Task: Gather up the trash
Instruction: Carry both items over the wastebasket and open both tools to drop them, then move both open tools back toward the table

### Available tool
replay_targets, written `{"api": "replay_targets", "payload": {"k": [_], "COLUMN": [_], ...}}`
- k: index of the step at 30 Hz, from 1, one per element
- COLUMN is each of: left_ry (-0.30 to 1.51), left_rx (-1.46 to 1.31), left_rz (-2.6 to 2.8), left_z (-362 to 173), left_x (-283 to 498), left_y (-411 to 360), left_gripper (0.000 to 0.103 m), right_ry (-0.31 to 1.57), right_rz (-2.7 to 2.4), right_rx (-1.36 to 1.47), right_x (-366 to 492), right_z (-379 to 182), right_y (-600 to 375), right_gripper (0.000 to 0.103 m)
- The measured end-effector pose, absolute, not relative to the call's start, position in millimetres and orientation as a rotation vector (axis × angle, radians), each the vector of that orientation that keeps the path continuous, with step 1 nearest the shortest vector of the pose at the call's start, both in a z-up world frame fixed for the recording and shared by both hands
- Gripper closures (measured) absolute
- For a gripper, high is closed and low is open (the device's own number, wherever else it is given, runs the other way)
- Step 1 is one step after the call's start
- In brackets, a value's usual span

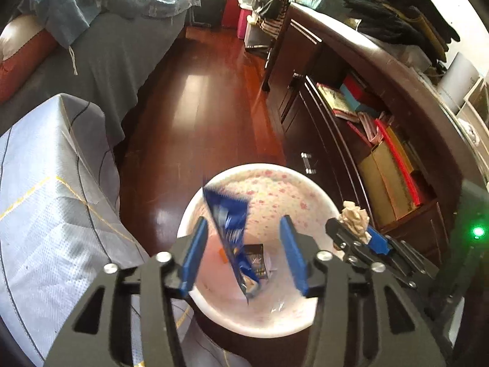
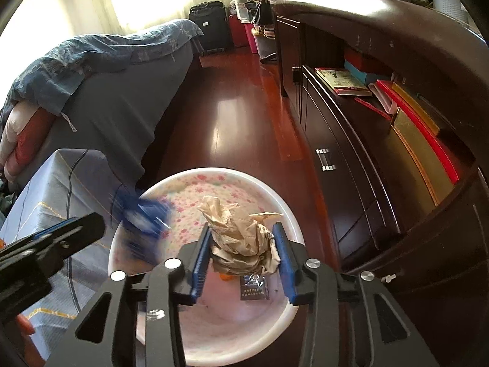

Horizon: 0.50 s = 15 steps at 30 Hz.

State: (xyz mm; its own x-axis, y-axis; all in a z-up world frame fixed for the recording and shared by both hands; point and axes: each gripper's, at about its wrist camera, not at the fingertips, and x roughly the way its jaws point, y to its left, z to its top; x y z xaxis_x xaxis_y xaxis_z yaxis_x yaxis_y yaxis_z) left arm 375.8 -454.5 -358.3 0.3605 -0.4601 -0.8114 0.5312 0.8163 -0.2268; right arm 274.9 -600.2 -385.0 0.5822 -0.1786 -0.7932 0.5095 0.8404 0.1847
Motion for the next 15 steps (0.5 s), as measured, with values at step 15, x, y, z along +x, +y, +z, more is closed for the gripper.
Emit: {"api": "replay_targets", "payload": {"k": [15], "left_ry": [0.917], "left_rx": [0.042], "left_rz": [-0.617], "left_z": [-314.8], "left_x": [362.1], "left_y": [-421.6], "left_gripper": [0.043], "right_ry": [0.851], "right_rz": [-0.409], "right_rx": [0.349], "right_x": [281.1], "right_z": [-371.4], "right_y": [-583.0], "right_gripper": [0.028]}}
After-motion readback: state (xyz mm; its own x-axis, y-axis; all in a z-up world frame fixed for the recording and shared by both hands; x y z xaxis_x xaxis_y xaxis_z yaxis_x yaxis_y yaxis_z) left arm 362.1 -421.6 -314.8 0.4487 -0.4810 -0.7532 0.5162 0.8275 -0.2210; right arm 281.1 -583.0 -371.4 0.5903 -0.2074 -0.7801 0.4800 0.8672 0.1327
